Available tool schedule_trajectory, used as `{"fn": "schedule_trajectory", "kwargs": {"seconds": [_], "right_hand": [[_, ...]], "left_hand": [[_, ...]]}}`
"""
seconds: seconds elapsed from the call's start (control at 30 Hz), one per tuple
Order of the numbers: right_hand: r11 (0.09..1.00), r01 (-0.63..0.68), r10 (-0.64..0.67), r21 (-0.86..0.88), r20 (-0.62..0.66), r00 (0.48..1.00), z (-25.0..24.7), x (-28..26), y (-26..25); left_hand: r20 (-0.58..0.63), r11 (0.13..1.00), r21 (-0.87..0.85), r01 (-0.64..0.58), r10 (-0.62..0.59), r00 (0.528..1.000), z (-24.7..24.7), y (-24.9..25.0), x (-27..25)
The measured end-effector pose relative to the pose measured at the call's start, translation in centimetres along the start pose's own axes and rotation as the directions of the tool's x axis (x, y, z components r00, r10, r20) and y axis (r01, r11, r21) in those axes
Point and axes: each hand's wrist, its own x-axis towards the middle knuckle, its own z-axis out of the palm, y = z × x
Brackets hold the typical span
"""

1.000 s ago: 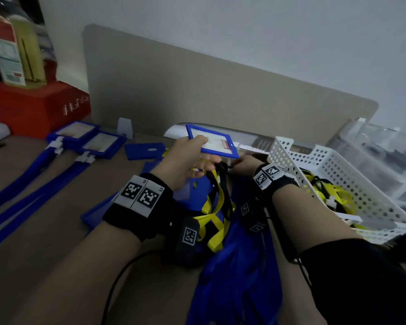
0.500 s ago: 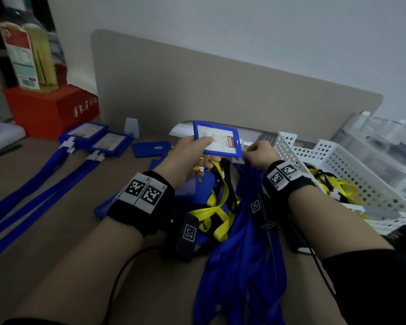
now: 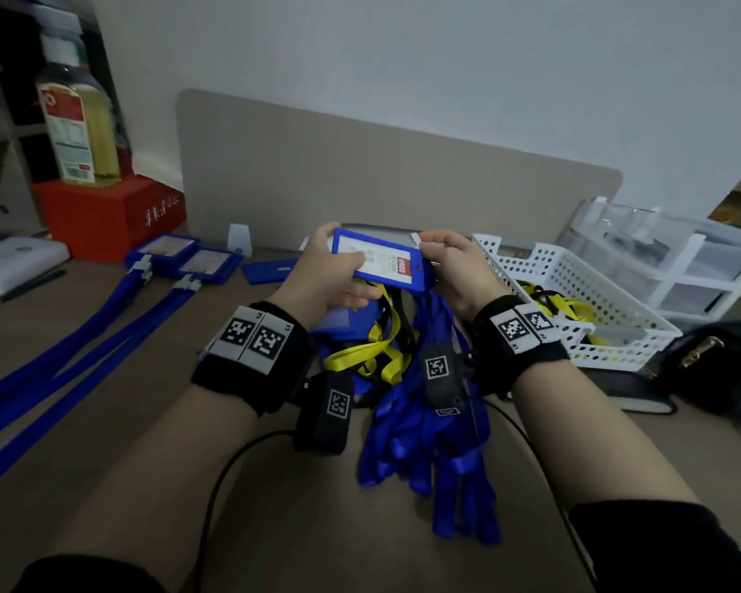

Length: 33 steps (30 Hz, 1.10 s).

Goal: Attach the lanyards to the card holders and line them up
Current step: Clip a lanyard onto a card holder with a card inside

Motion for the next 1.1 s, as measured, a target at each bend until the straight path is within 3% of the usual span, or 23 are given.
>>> {"fn": "schedule_trajectory", "kwargs": {"seconds": [0.1,0.2,0.3,0.4,0.47,1.1], "right_hand": [[0.991,0.015,-0.010,0.130,-0.040,0.999,0.8,-1.3,-0.1],[0.964,0.076,-0.044,0.255,-0.130,0.991,1.2,-1.8,0.3],[0.937,0.059,-0.041,0.345,-0.060,0.997,2.1,-2.4,0.3],[0.947,-0.069,0.017,0.313,0.165,0.986,3.6,-3.2,0.0],[0.959,-0.089,0.020,0.270,0.249,0.968,4.6,-3.5,0.3],[0.976,-0.035,-0.002,0.213,0.170,0.985,5.2,-4.8,-0.7]], "left_hand": [[-0.018,0.995,0.069,-0.077,0.079,0.997,-0.8,0.4,-0.6],[-0.055,0.936,0.280,-0.213,0.237,0.970,-1.9,0.8,-0.7],[-0.078,0.859,0.433,-0.275,0.339,0.937,-2.4,0.7,-0.3],[0.001,0.863,0.419,-0.283,0.312,0.950,-2.1,0.4,-0.1],[0.035,0.875,0.393,-0.285,0.295,0.955,-1.8,0.3,-0.1],[0.040,0.855,0.390,-0.343,0.356,0.934,-1.4,0.1,-0.1]]}}
